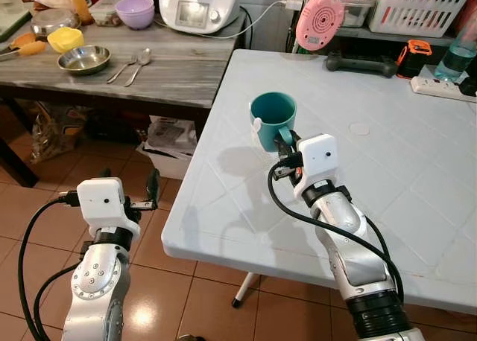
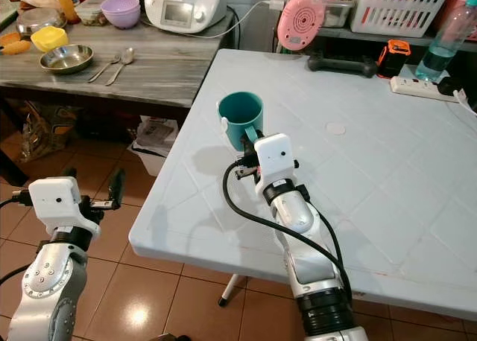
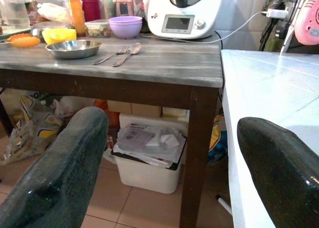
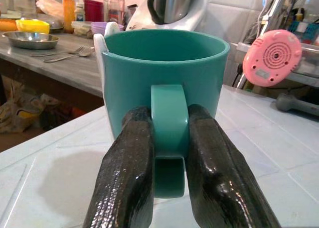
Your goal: Setting the table
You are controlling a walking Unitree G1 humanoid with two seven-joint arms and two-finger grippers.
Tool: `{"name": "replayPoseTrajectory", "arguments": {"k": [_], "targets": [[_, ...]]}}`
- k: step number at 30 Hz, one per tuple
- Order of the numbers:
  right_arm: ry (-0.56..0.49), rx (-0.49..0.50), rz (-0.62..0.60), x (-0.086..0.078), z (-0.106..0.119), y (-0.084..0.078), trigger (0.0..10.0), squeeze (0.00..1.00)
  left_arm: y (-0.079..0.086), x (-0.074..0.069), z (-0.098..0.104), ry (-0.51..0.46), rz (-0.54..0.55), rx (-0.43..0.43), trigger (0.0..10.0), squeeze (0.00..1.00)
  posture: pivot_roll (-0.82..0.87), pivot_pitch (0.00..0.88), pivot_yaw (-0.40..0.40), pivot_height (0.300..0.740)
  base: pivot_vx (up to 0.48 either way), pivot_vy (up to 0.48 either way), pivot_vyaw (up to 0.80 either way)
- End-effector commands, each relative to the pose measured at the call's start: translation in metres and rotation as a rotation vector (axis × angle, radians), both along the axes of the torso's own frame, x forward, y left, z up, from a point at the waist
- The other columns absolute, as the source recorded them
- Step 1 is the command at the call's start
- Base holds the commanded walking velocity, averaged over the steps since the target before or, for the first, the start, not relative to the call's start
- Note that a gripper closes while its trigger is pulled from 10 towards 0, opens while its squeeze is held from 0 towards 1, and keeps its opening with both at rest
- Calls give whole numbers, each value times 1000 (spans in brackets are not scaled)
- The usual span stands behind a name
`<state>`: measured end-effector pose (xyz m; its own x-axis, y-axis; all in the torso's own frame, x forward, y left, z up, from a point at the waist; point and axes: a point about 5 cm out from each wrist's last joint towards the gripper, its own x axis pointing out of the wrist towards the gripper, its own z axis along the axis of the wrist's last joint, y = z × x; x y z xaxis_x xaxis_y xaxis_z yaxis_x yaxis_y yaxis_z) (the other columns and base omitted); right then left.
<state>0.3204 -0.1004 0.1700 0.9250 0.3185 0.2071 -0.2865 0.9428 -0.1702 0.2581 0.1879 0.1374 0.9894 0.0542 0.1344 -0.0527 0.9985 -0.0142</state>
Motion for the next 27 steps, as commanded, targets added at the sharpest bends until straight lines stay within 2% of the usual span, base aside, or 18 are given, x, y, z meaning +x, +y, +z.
{"name": "replayPoseTrajectory", "arguments": {"k": [1, 6, 27], "targets": [[-12, 2, -11, 1, 2, -2, 10000, 0, 1, 1, -1, 17, -5, 4, 10000, 0, -66, 68, 49, 740, 0, 0, 0], [-15, -3, -22, 0, 2, -5, 10000, 0, 1, 1, -2, 20, -10, 6, 10000, 0, -73, 71, 50, 740, 0, 107, 0], [-25, -11, -41, 3, 4, -6, 10000, 0, 0, 0, -3, 32, -19, 19, 10000, 0, -75, 87, 54, 740, 0, 321, 0]]}}
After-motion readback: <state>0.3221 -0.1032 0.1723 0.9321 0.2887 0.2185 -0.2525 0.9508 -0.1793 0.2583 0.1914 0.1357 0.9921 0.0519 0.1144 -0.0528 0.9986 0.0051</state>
